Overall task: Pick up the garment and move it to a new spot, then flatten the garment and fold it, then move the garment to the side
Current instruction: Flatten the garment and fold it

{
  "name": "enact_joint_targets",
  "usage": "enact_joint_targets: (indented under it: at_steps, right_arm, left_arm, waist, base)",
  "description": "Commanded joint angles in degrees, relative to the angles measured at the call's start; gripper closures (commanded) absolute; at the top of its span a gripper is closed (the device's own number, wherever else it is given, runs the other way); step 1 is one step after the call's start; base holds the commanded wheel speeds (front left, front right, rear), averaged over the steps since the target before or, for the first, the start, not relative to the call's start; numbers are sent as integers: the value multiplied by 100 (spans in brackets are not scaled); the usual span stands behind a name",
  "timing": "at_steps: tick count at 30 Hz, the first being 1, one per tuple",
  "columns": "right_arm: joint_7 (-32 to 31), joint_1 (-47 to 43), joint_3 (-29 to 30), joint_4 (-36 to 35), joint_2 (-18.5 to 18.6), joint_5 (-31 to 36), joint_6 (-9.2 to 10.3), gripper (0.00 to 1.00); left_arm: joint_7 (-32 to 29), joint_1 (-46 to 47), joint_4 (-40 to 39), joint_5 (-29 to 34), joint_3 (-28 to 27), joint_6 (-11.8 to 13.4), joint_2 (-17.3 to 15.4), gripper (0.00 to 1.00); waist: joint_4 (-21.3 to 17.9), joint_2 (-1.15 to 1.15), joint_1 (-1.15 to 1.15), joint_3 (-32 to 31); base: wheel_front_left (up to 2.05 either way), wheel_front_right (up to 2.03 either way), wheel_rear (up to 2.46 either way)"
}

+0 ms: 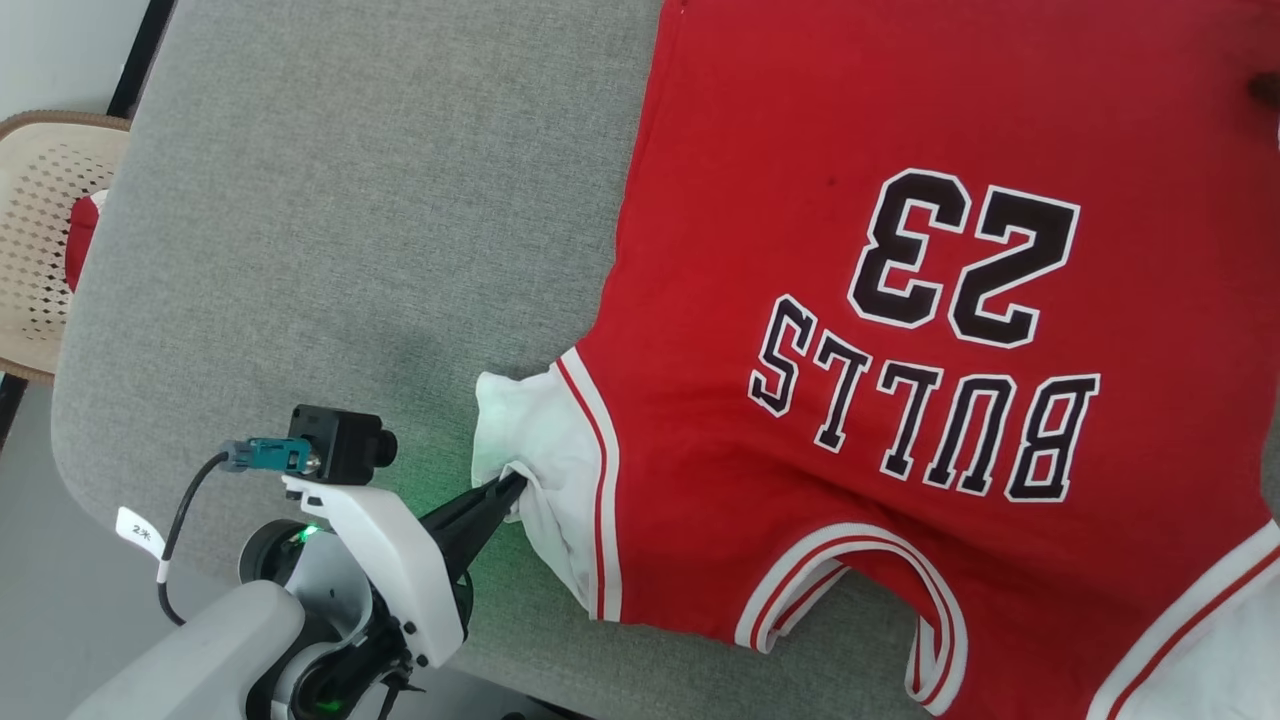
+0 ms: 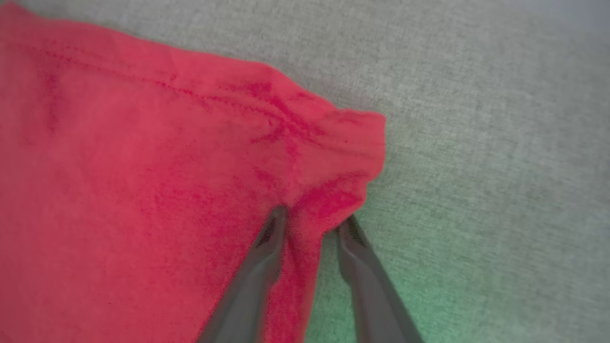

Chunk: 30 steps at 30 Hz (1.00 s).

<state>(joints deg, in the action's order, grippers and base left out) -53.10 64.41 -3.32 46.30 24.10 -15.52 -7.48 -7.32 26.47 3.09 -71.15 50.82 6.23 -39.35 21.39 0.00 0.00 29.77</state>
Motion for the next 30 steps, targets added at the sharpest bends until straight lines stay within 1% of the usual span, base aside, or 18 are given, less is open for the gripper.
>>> enact_joint_targets:
  at_steps: [1, 4, 9, 13, 15, 17, 21, 24, 26, 30]
  right_arm:
    - [-231, -620, -155, 428, -66, -21, -1, 100]
    - [41, -688, -378, 230, 98, -149, 1, 100]
    - [205, -951, -775, -258, 162, -634, 0, 100]
    - [137, -1303, -1129, -967, 356, -1059, 0, 100]
    - [126, -1527, -1220, -1393, 459, -1279, 0, 100]
    - [67, -1795, -1266, -1825, 487, -1479, 0, 100]
    - [-131, -2475, -1187, -2820, 524, -1821, 0, 100]
    - [-294, -3119, -942, -3596, 569, -1926, 0, 100]
    - [-425, -3606, -728, -4131, 509, -1918, 0, 100]
    - [-693, -4632, -157, -5087, 235, -1819, 0, 100]
  left_arm:
    - [7, 22, 99, -35, 8, 17, 34, 100]
    - [32, 13, 169, -43, -27, 14, 12, 100]
    - [79, -55, 199, -69, -89, 57, -105, 100]
    - [71, -76, 137, -68, -131, 95, -233, 100]
    - [59, -97, 99, -63, -150, 121, -318, 100]
    - [54, -152, 51, -78, -177, 159, -411, 100]
    - [48, -241, -79, -121, -249, 266, -612, 100]
    - [35, -290, -187, -153, -284, 343, -718, 100]
    - [28, -325, -252, -171, -309, 390, -789, 100]
    - [-7, -321, -353, -183, -340, 457, -876, 100]
  waist:
    - [-25, 0, 0, -9]
    - [-113, 0, 0, -48]
    - [-392, 0, 0, -185]
    - [-677, 0, 0, -323]
    - [-833, 0, 0, -403]
    - [-1003, 0, 0, -484]
    - [-1345, 0, 0, -620]
    - [-1545, 0, 0, -683]
    - [-1662, 0, 0, -710]
    - [-1822, 0, 0, -728]
  base:
    - [0, 0, 0]
    - [0, 0, 0]
    - [0, 0, 0]
    - [0, 0, 0]
    - [0, 0, 0]
    - [0, 0, 0]
    - [0, 0, 0]
    - [0, 0, 0]
    - [0, 0, 0]
    - [0, 0, 0]
